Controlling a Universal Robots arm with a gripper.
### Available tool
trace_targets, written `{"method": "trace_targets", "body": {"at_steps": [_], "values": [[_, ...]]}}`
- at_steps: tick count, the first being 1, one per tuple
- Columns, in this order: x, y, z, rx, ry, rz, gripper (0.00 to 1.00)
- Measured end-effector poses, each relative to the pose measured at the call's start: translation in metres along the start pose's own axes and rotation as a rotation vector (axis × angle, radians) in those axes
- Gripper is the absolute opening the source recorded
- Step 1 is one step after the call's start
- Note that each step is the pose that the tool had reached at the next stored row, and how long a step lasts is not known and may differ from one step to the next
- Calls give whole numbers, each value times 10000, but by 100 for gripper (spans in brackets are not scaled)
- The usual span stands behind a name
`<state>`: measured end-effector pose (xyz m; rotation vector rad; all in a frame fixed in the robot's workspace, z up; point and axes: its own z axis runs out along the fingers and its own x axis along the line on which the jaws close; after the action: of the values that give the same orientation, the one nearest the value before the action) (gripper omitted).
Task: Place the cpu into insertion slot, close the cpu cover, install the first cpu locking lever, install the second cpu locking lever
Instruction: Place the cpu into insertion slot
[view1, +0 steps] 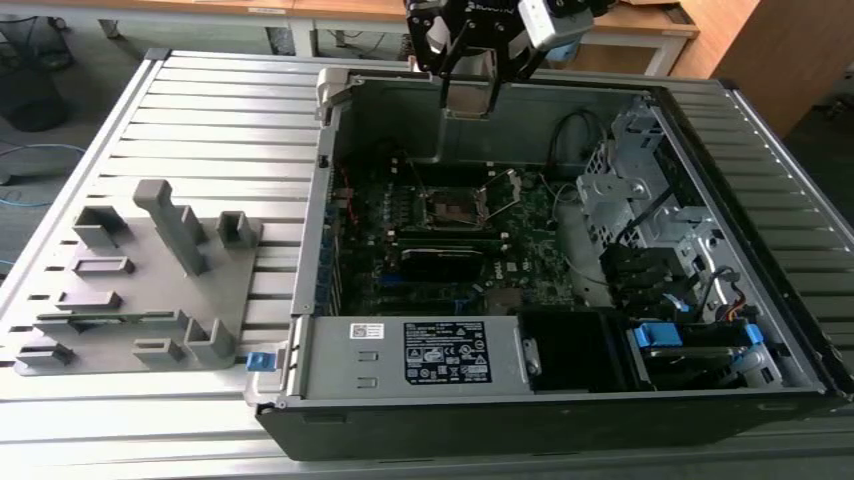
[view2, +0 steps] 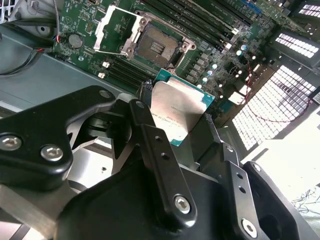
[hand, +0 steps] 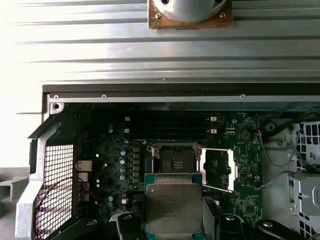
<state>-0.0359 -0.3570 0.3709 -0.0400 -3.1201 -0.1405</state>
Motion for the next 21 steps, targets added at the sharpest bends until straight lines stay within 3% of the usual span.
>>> {"method": "trace_targets", "body": {"at_steps": [21], "values": [[-1,-3,32,2,1,0,54]]}}
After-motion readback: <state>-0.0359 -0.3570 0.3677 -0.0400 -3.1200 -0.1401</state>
